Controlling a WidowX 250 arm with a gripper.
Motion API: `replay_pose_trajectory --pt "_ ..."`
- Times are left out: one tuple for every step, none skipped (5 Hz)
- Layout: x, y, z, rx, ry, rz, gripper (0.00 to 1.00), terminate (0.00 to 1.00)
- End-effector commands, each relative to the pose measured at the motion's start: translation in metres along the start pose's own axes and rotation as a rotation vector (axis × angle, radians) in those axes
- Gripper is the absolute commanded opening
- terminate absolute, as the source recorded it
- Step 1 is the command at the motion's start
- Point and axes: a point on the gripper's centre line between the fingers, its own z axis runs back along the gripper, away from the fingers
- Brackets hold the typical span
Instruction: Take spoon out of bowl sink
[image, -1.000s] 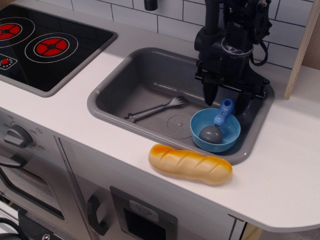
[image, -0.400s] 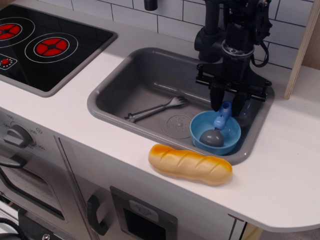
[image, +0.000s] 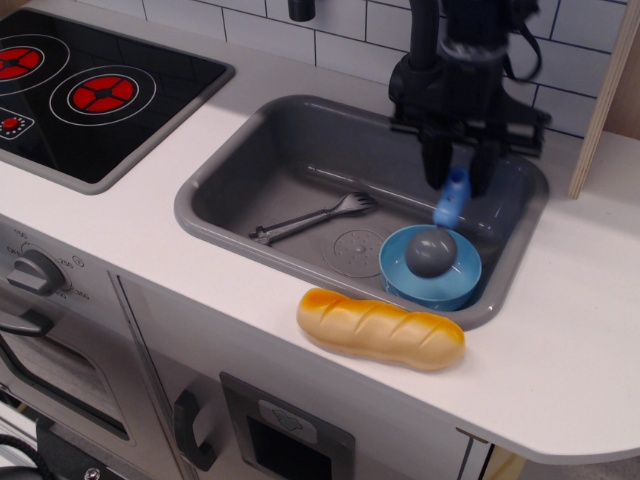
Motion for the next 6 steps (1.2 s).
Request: replay_pose_trajectory --pt "0.021 0.032 0.041 -0.002 -0.11 -0.039 0.0 0.0" --pt "0.022 0.05 0.037 -0.006 -0.071 -0.127 0.0 0.0" --pt "0.019 0.061 0.023 0.036 -0.061 -0.229 0.0 0.0" --pt "0.007 0.068 0.016 0.07 -0.05 -0.331 0.0 0.0" --pt "-0.009 0.07 0.003 0.075 -0.004 -0.373 0.0 0.0" --pt "-0.016 0.065 -0.005 0.083 0.023 -0.334 0.0 0.0"
